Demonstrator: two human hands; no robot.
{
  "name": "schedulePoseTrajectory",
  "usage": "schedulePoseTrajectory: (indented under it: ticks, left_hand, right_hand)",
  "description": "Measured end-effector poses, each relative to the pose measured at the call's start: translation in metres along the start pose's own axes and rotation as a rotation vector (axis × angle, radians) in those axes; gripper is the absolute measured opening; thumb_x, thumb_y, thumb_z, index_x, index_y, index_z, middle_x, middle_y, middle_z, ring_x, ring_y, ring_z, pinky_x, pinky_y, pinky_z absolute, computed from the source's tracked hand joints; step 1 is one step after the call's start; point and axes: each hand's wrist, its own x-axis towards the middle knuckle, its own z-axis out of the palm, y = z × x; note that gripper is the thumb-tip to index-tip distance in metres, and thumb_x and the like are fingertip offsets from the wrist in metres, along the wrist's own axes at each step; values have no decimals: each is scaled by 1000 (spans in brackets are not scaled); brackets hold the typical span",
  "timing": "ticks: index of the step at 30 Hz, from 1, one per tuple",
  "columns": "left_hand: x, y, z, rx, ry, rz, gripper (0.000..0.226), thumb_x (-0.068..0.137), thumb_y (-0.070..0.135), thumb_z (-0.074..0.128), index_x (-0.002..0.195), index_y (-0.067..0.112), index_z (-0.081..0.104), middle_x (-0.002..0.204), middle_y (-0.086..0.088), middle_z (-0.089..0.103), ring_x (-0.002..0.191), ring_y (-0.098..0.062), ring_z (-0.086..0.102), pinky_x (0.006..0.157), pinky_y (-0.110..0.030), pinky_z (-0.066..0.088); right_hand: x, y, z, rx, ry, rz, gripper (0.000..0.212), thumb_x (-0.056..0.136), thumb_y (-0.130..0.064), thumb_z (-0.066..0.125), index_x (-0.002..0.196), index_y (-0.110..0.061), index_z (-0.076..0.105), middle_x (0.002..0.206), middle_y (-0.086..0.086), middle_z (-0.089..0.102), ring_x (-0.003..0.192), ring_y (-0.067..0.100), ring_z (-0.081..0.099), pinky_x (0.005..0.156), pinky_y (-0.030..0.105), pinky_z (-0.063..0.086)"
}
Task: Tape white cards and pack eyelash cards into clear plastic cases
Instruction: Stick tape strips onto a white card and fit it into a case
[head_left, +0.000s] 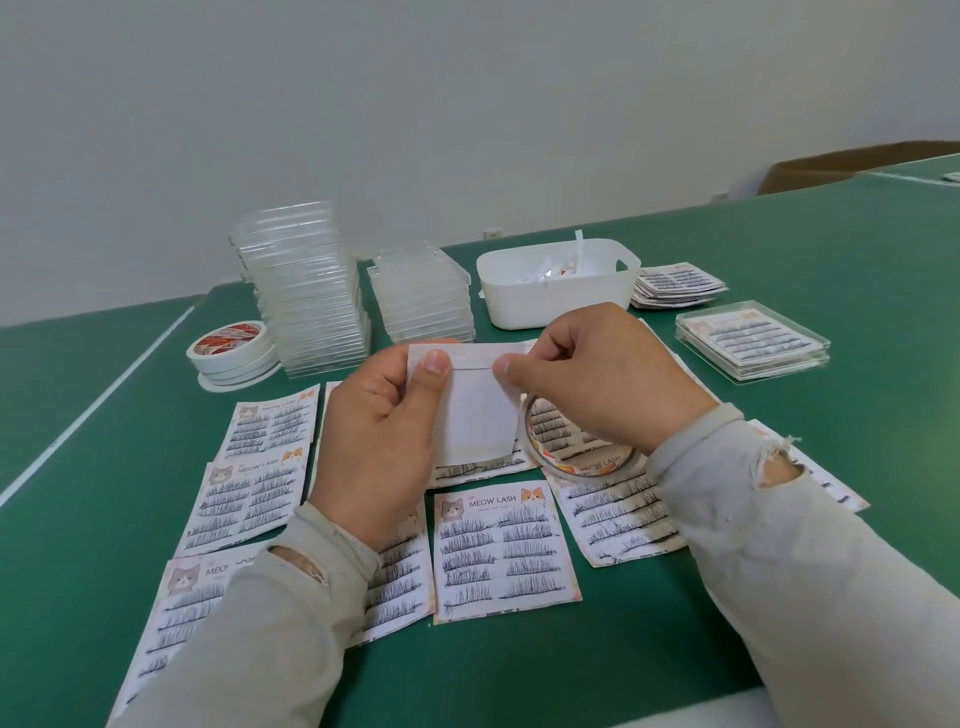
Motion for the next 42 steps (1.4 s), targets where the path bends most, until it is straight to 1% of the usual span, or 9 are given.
schedulePoseTrajectory:
  ticks: [6, 8, 11, 16, 19, 22, 29, 35, 42]
  left_hand:
    - [2, -1, -1, -95, 38, -20, 18, 95, 23, 63, 100, 38, 72, 94, 3, 76, 85, -10, 71, 69, -24, 57]
    - [3, -2, -5, -15, 64, 10, 22, 92, 21, 66, 101, 41, 70, 86, 2, 71, 75, -9, 61, 68, -23, 53]
    - [4, -2, -9, 141, 80, 53, 23, 90, 14, 73, 98, 36, 68, 80, 22, 66, 67, 2, 54, 65, -11, 45]
    - [1, 4, -9, 397, 28, 131, 26, 85, 20, 79, 90, 43, 67, 92, 22, 63, 88, 12, 55, 79, -2, 37]
    - [2, 5, -8, 550, -30, 210, 16, 87, 30, 76, 99, 39, 71, 102, 23, 51, 103, 1, 46, 93, -8, 32]
    - [2, 3, -8, 674, -113, 228, 31, 87, 43, 63, 114, 30, 73, 105, 24, 50, 108, -3, 41, 96, -22, 35]
    - [3, 6, -5, 648, -75, 224, 13, 85, 42, 61, 89, 31, 65, 86, 24, 54, 90, -10, 50, 77, -31, 37]
    - [0, 8, -3, 563, -72, 173, 9, 87, 44, 61, 89, 35, 65, 86, 18, 64, 89, -15, 59, 81, -43, 51]
    - [-1, 12, -2, 548, -57, 154, 12, 87, 44, 60, 96, 40, 67, 93, 23, 64, 98, -13, 60, 88, -43, 51]
  right_hand:
    - [-3, -3, -1, 54, 9, -67, 21, 80, -36, 82, 69, -23, 70, 61, -10, 65, 49, -4, 52, 48, 8, 38]
    - [-4, -5, -1, 61, -29, -84, 15, 81, -28, 81, 70, -25, 71, 63, -7, 68, 49, -5, 52, 48, 7, 39]
    - [-6, -8, -1, 43, -68, -108, 12, 81, -22, 78, 71, -25, 73, 69, -6, 72, 49, -5, 53, 48, 7, 39]
    - [-8, -10, 1, -17, -95, -174, 10, 81, -22, 77, 73, -25, 74, 72, -9, 72, 51, -7, 53, 49, 6, 37]
    - [-10, -11, 3, -50, -103, -210, 8, 81, -27, 77, 74, -26, 74, 72, -12, 70, 56, -8, 54, 52, 7, 37]
    - [-11, -12, 5, -73, -107, -233, 10, 81, -34, 78, 75, -28, 75, 71, -15, 68, 60, -9, 55, 55, 7, 37]
    - [-13, -13, 6, -97, -62, -240, 8, 82, -36, 75, 77, -29, 74, 74, -20, 66, 59, -8, 54, 51, 10, 36]
    - [-15, -18, 7, -118, -22, -242, 15, 77, -46, 69, 75, -31, 70, 79, -20, 66, 66, -17, 52, 57, 5, 37]
    - [-15, -19, 7, -164, 15, -218, 17, 79, -43, 74, 70, -30, 67, 73, -19, 64, 67, -20, 50, 57, 3, 36]
